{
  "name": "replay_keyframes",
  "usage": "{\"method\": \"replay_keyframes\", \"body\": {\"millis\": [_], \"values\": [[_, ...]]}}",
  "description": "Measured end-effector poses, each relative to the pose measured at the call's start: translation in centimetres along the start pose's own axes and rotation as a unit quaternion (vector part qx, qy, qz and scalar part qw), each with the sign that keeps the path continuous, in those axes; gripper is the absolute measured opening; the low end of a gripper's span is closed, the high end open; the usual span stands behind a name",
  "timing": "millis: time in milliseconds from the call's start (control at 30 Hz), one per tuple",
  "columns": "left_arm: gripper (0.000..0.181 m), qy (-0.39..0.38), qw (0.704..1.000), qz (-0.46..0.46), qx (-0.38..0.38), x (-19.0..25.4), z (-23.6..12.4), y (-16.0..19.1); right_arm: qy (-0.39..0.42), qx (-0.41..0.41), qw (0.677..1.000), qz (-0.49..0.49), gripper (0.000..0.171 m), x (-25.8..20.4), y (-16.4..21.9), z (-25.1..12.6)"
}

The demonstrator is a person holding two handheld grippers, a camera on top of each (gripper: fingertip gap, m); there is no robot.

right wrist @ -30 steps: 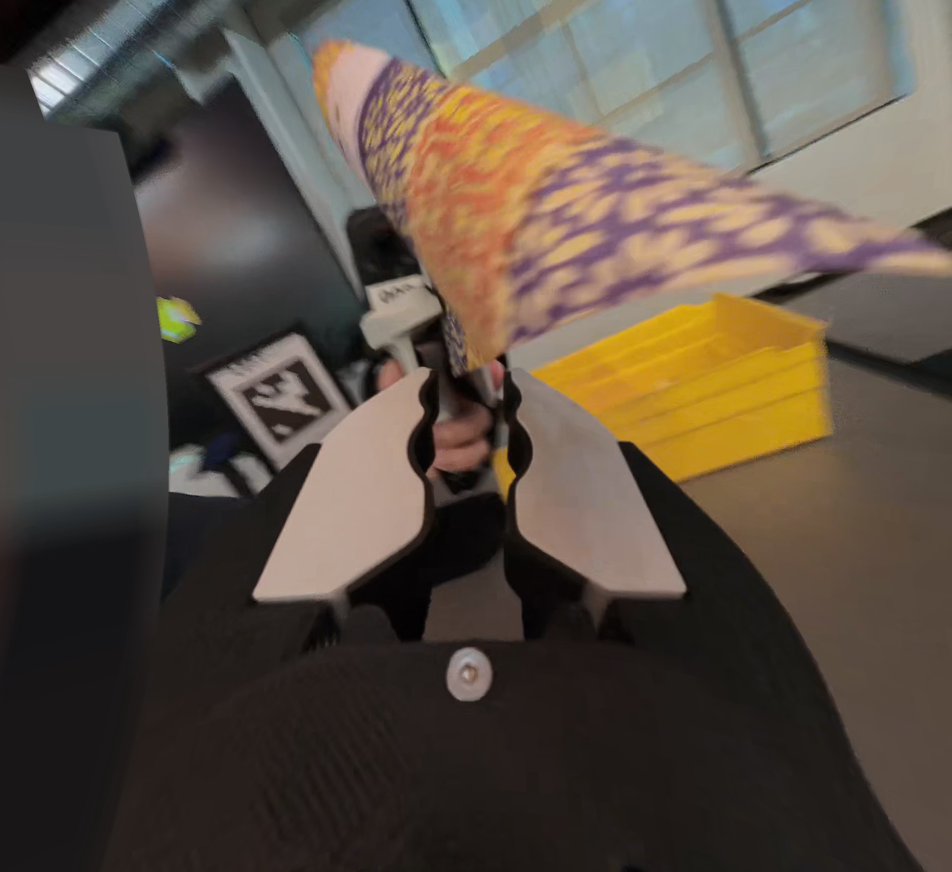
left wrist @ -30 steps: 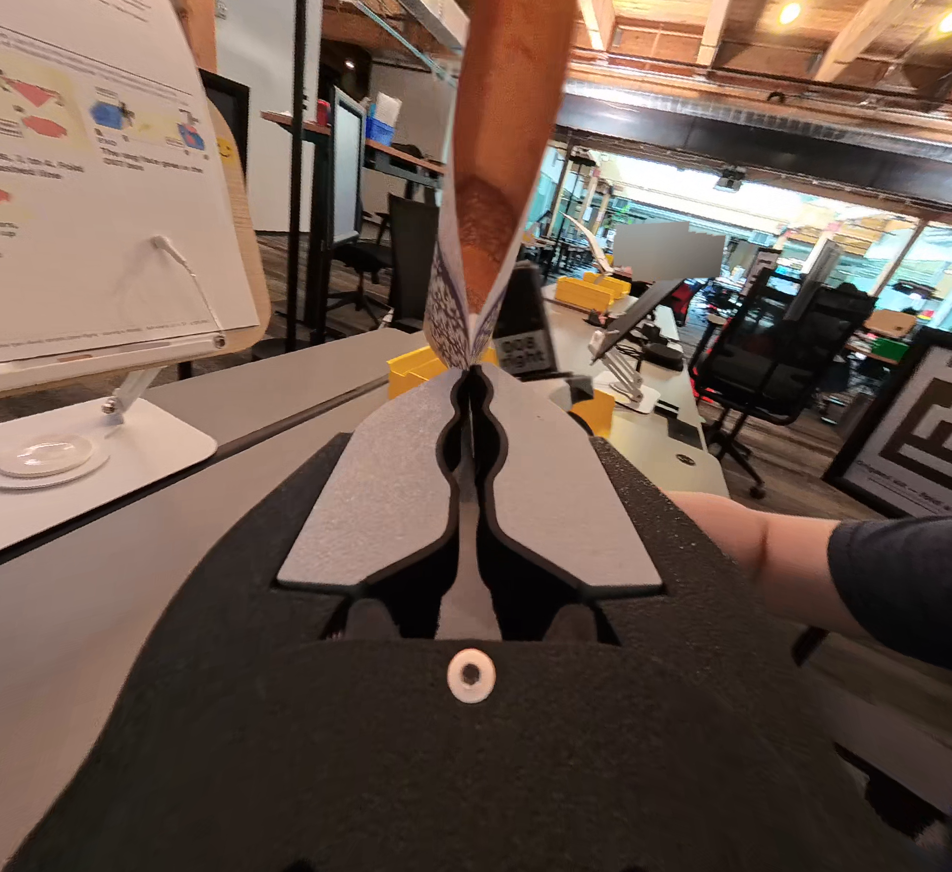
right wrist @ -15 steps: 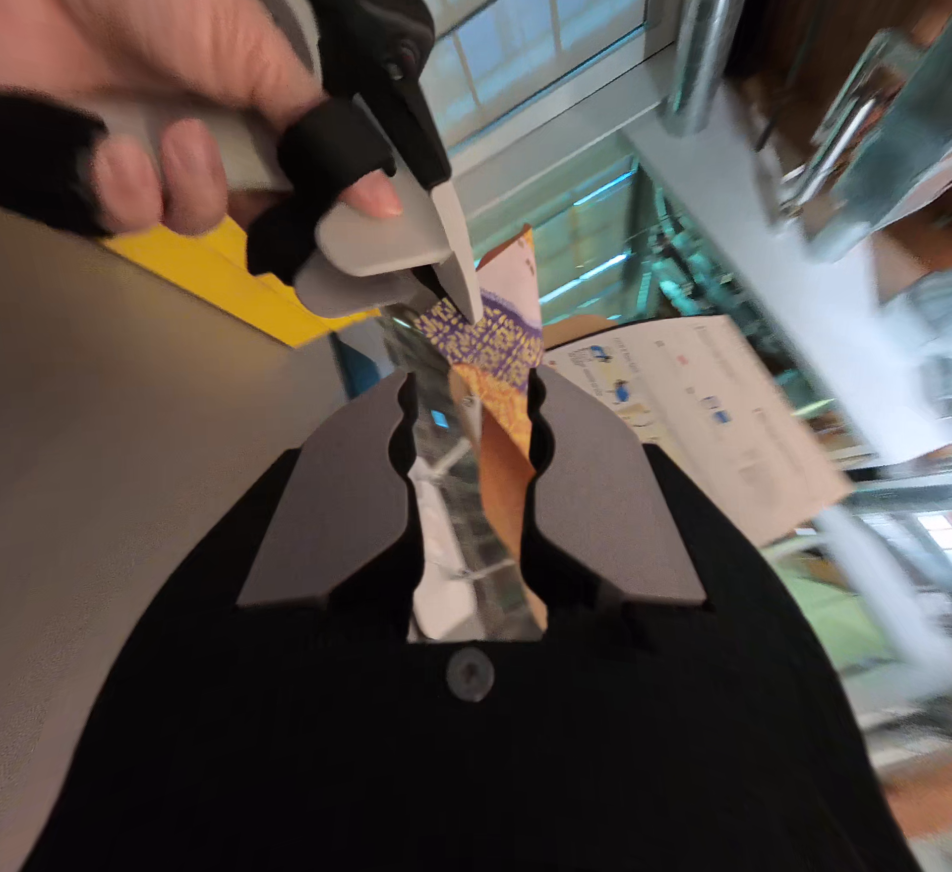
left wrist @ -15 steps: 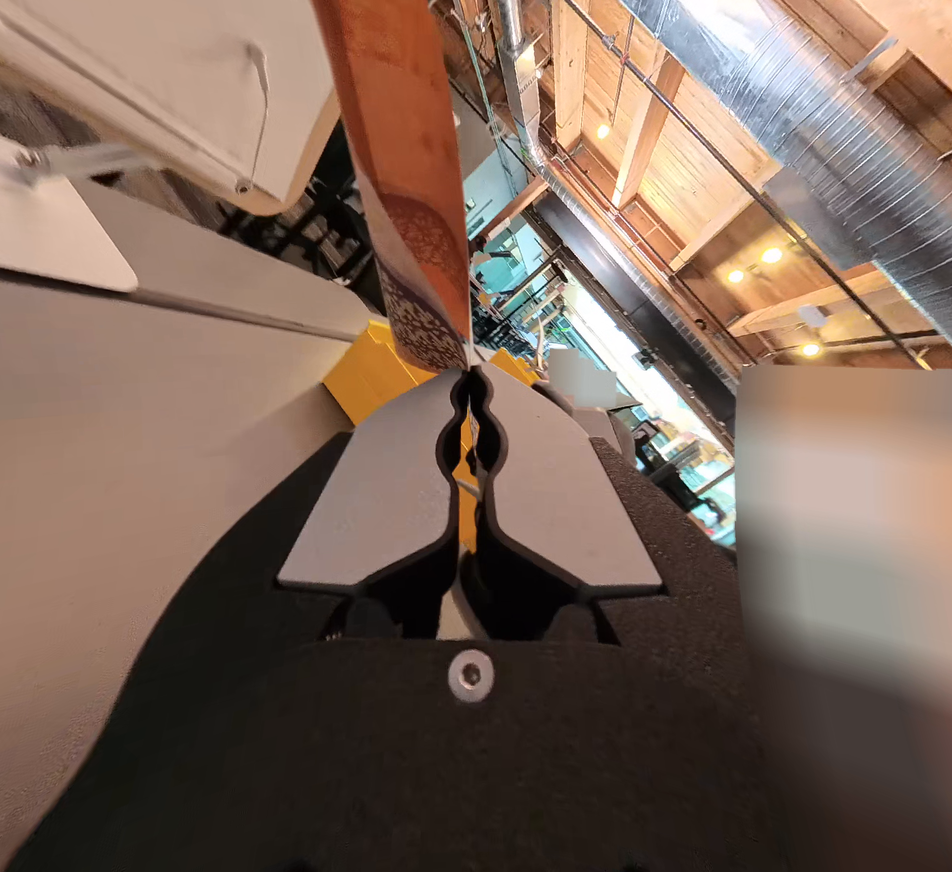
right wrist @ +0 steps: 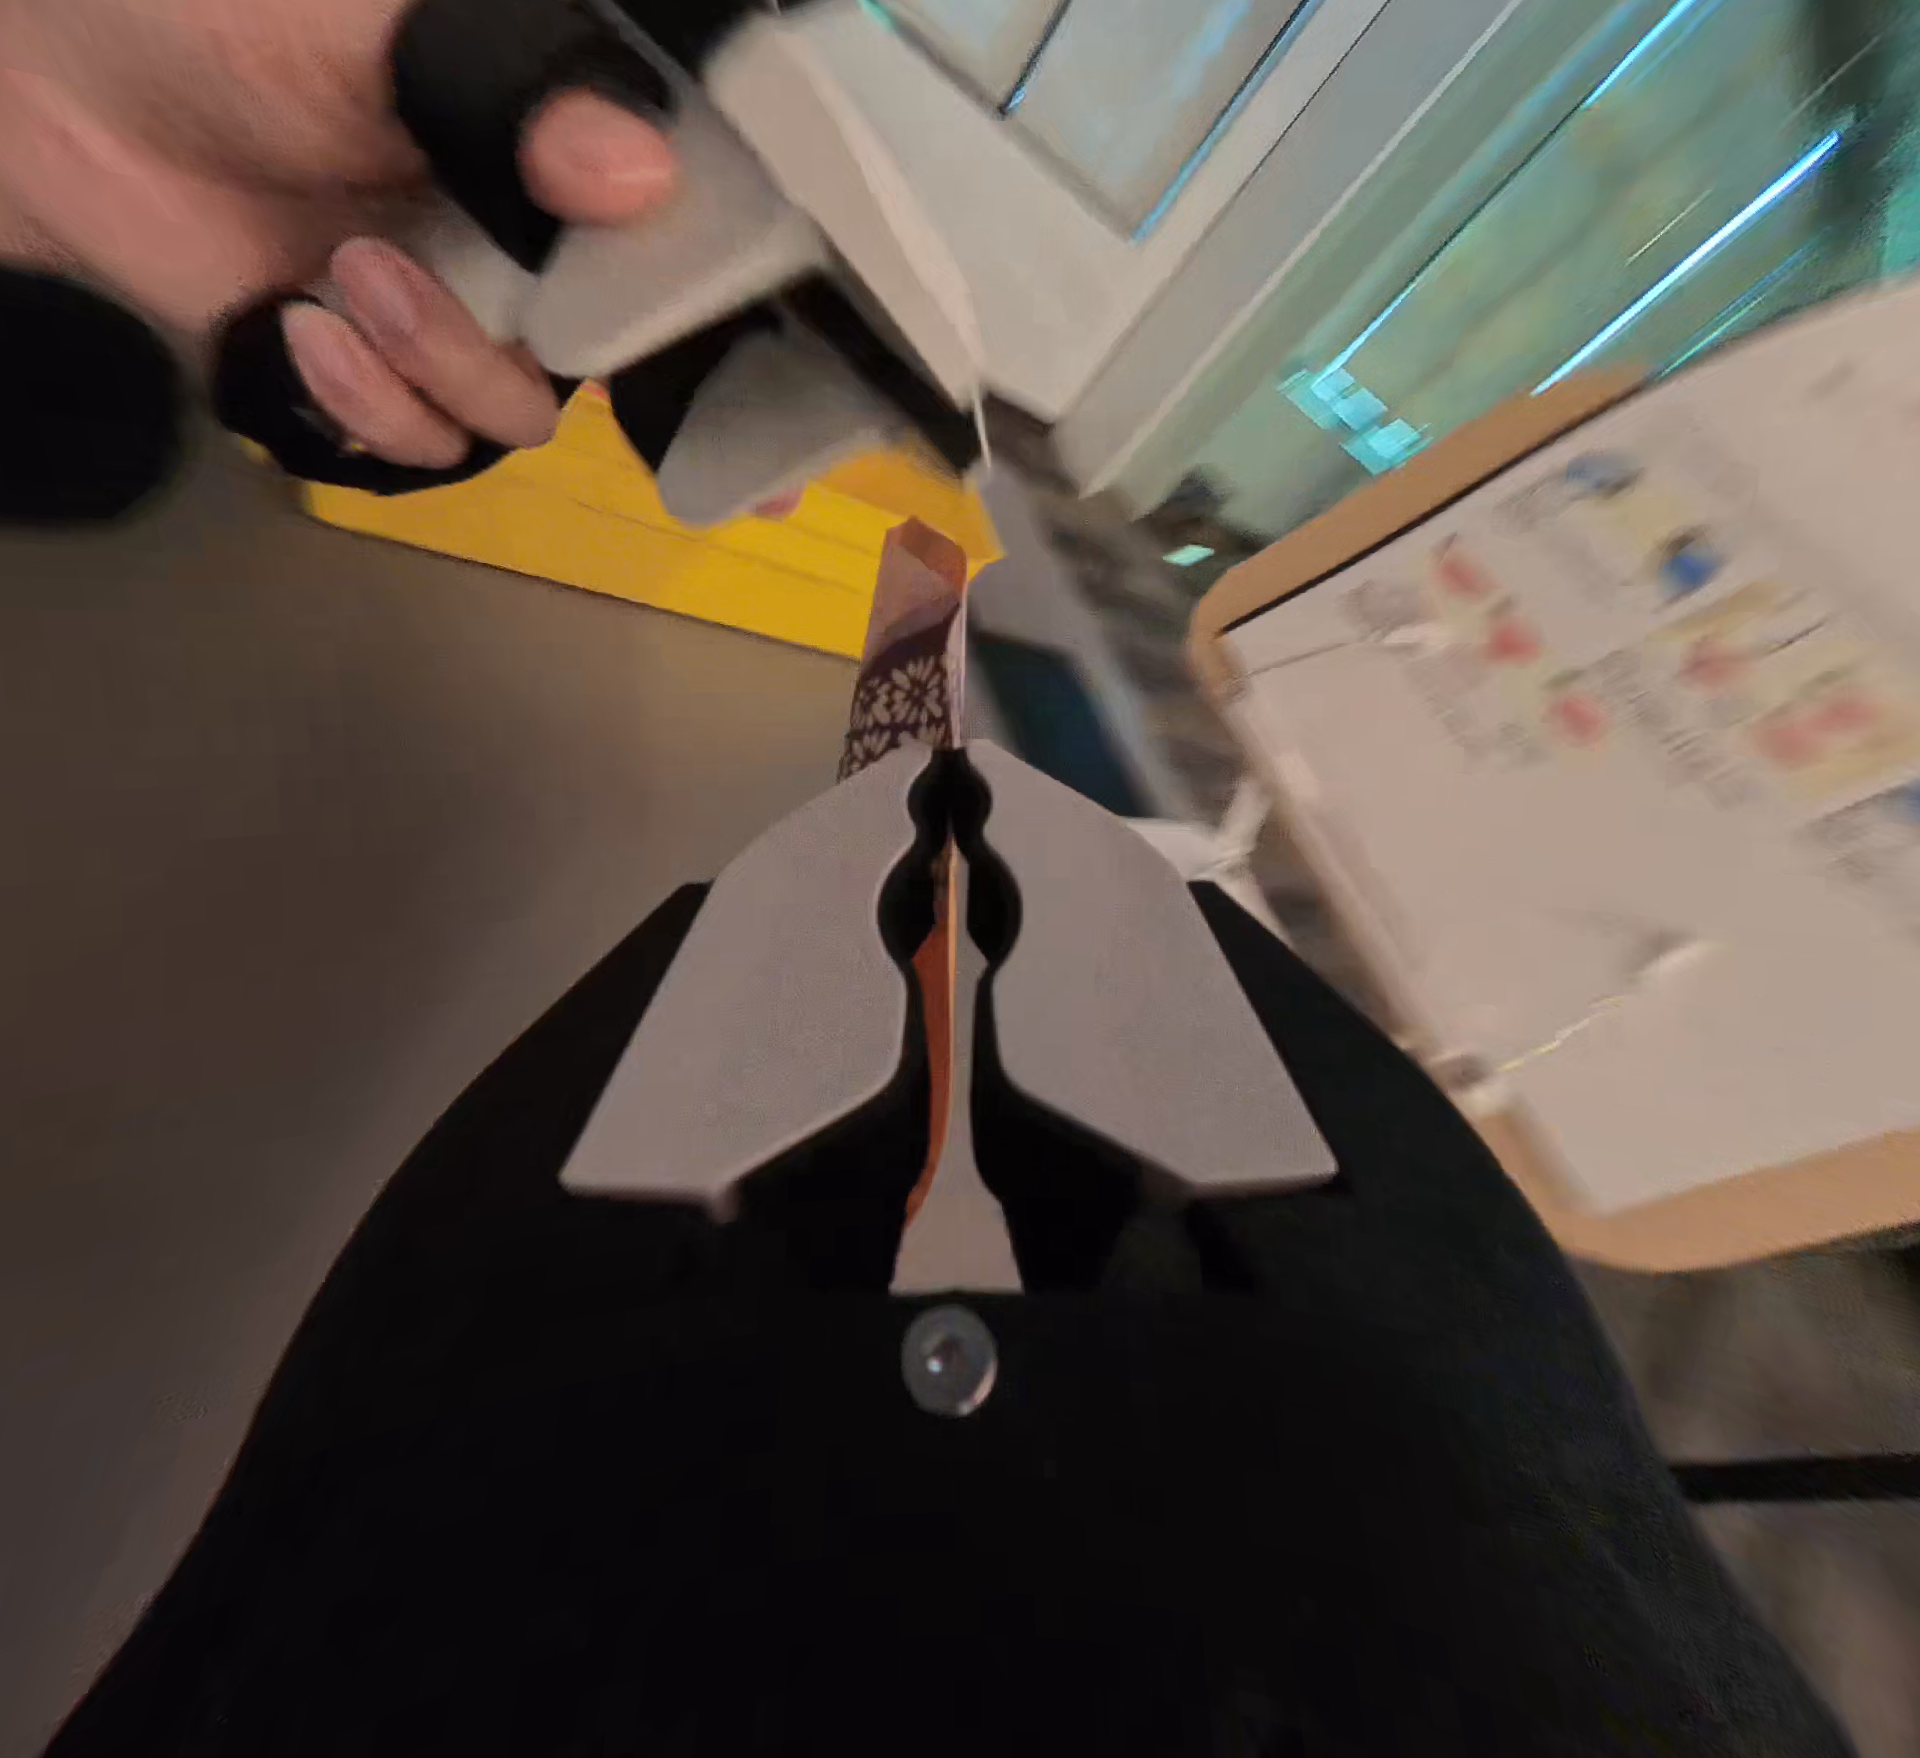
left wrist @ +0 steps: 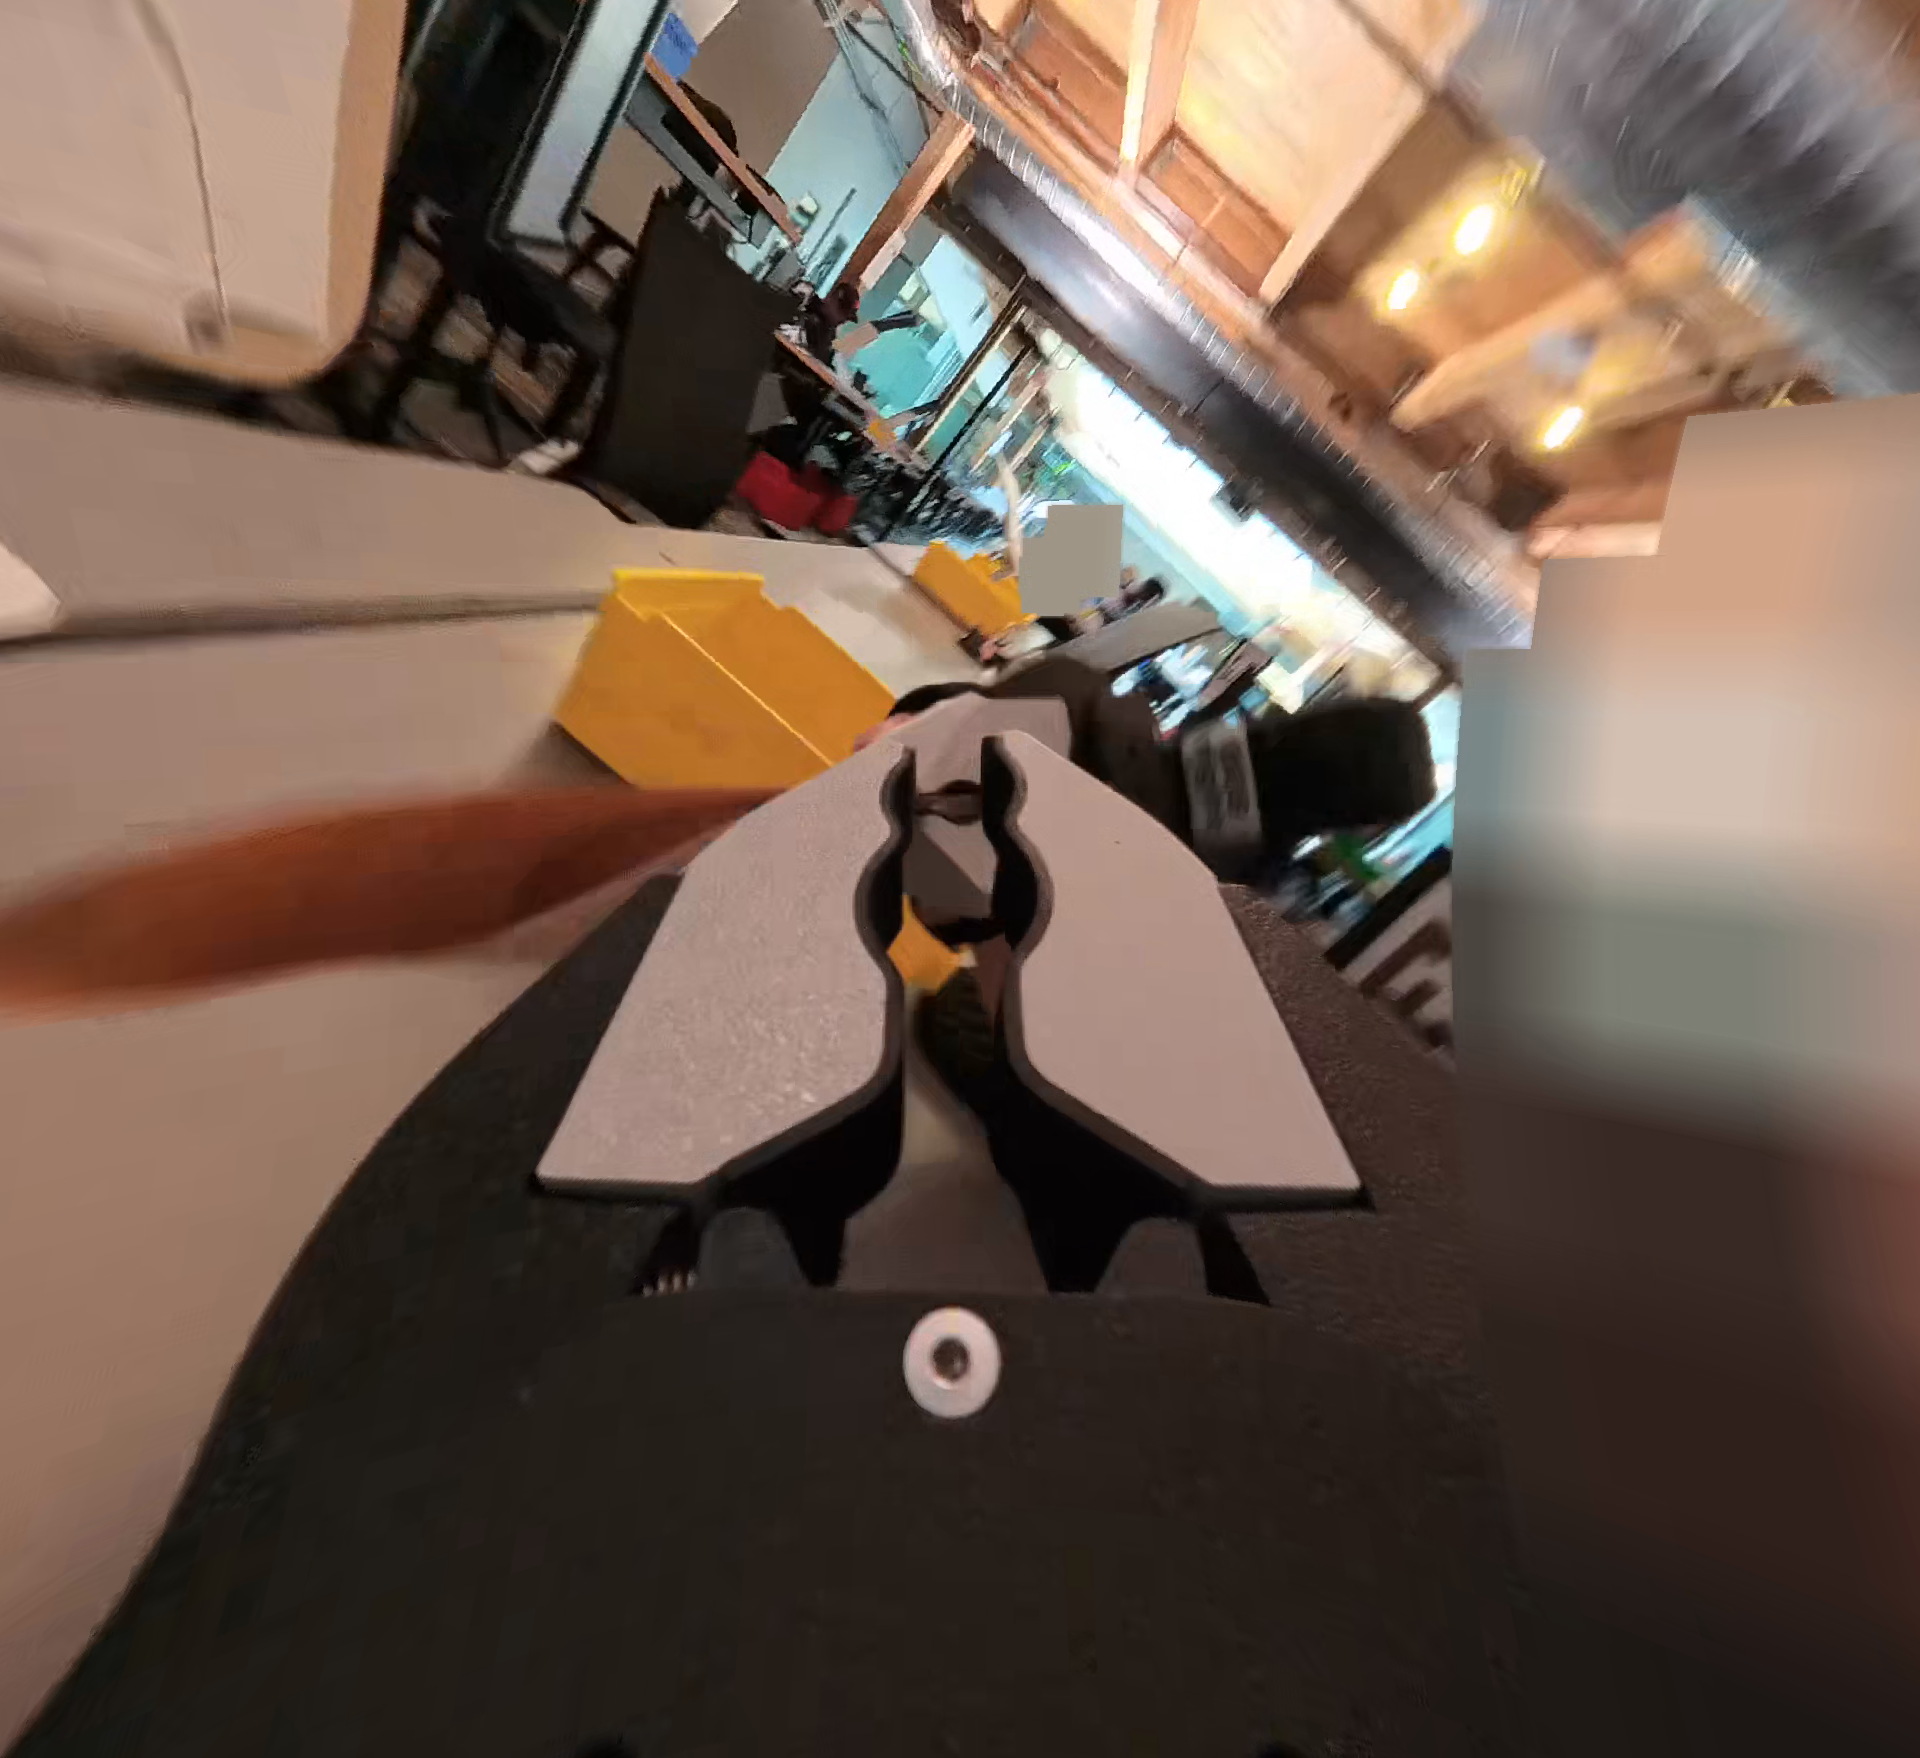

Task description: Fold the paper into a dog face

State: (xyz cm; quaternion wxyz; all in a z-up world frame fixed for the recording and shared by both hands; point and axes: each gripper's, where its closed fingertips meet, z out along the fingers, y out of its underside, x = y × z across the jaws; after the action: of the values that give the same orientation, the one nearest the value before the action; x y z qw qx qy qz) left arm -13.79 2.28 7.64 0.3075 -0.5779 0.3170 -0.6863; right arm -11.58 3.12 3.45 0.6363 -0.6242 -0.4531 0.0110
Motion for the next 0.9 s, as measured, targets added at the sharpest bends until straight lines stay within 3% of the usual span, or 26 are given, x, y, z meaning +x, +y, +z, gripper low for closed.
{"method": "replay_keyframes", "body": {"millis": [67,167,333,433,667,767,800,900], "values": [[0.015,-0.017,0.991,0.128,-0.025,2.0,-0.3,-0.7,-0.101,-0.012,0.986,0.132,0.001,-0.7,0.0,-0.4],[0.022,-0.054,0.947,0.303,-0.091,3.6,-0.3,0.3,-0.231,0.001,0.928,0.293,0.001,-1.9,-1.2,-1.7],[0.023,-0.112,0.861,0.471,-0.157,2.9,0.2,2.6,-0.303,0.018,0.898,0.32,0.001,-3.0,-2.3,-3.0],[0.021,-0.11,0.847,0.482,-0.198,2.3,0.4,4.0,-0.329,0.009,0.892,0.309,0.001,-4.1,-2.5,-3.2],[0.013,-0.087,0.859,0.432,-0.262,1.3,0.0,6.0,-0.353,0.008,0.887,0.297,0.001,-5.2,-2.8,-3.3],[0.009,-0.072,0.863,0.419,-0.273,1.4,-0.1,6.4,-0.355,0.01,0.89,0.285,0.001,-5.4,-2.8,-3.5],[0.0,-0.063,0.864,0.416,-0.276,1.6,-0.2,6.6,-0.352,0.008,0.892,0.283,0.001,-5.3,-2.8,-3.5],[0.0,-0.051,0.88,0.396,-0.258,2.2,-0.2,6.0,-0.349,0.034,0.888,0.297,0.001,-4.7,-3.4,-3.6]]}}
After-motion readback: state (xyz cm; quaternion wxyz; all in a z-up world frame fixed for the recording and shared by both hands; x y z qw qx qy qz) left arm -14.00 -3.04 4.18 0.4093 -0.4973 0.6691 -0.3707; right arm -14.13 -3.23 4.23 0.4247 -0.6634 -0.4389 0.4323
